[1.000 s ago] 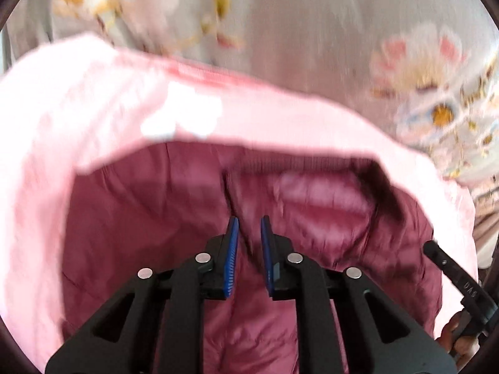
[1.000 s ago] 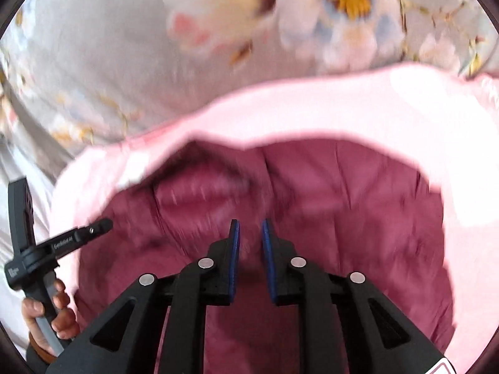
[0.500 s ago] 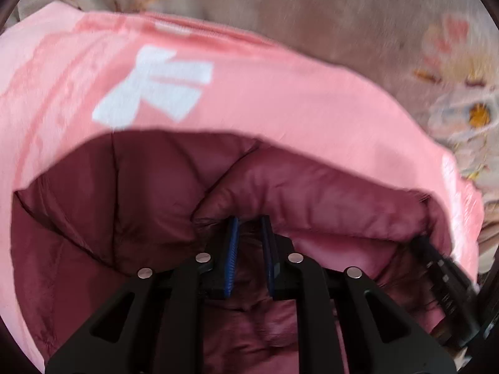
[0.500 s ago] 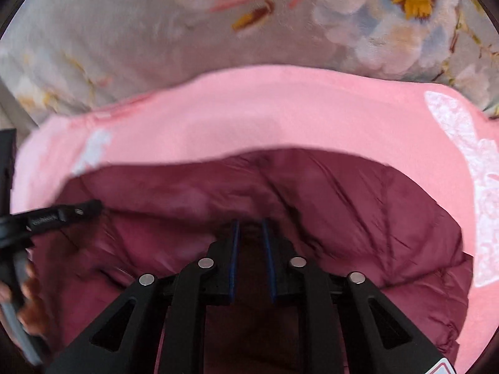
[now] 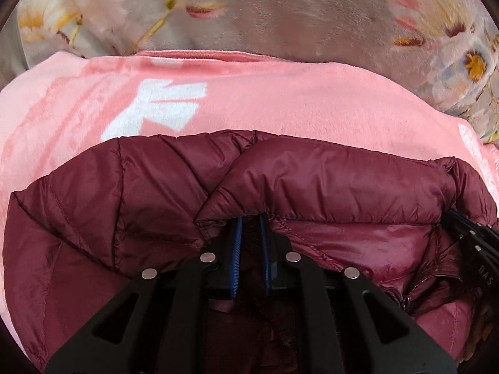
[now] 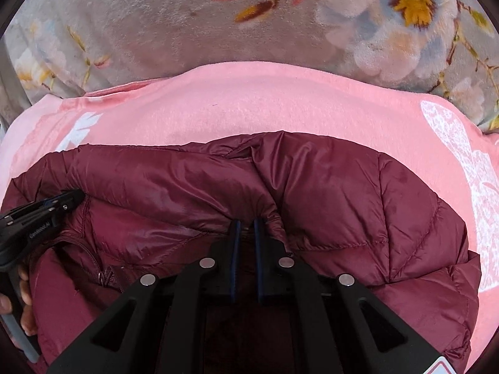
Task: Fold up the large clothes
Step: 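Lay the lifted hem down near the collar, holding with both grippers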
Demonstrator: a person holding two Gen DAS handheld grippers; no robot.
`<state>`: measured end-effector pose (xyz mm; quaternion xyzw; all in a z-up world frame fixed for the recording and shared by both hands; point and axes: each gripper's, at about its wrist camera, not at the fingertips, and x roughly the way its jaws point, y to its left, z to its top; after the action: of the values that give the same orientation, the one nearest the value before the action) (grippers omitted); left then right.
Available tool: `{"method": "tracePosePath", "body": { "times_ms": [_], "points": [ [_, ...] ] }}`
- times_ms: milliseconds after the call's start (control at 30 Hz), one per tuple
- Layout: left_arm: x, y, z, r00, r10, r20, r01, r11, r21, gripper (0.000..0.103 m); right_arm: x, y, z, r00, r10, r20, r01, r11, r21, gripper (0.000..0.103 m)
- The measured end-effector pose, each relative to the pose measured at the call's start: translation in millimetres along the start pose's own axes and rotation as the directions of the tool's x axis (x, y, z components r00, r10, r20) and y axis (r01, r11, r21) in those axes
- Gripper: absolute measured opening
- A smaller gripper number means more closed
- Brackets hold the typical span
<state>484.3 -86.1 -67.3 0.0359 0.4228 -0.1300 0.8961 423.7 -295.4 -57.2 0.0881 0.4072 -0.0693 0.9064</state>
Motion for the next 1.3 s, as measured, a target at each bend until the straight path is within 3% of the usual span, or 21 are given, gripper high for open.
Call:
{"method": "tracePosePath", "body": {
  "times_ms": [200,833,1300],
  "points": [
    [-0.9,-1.0,-1.8,1.000,0.015,0.008,-0.015,1.000,0.013,0.011,-0.9,-4.6,-0.6,0.999,0.035,0.003,-0.036,0.999,0.024,0.005],
    [0.6,-6.3,-0.8,0.999,0.043,0.014,-0.044,0.998,0.035,0.011,-0.5,-4.0,-1.1,1.000,0.031,0.005,-0.031,0.999,0.019,0.005],
    [3.0,-15.1,-1.0,0.994,0.104,0.016,-0.105,0.991,0.082,0.011,0.6,7.8,-0.5,0.999,-0.046,0.009,0.046,0.998,-0.038,0.005]
  ]
}}
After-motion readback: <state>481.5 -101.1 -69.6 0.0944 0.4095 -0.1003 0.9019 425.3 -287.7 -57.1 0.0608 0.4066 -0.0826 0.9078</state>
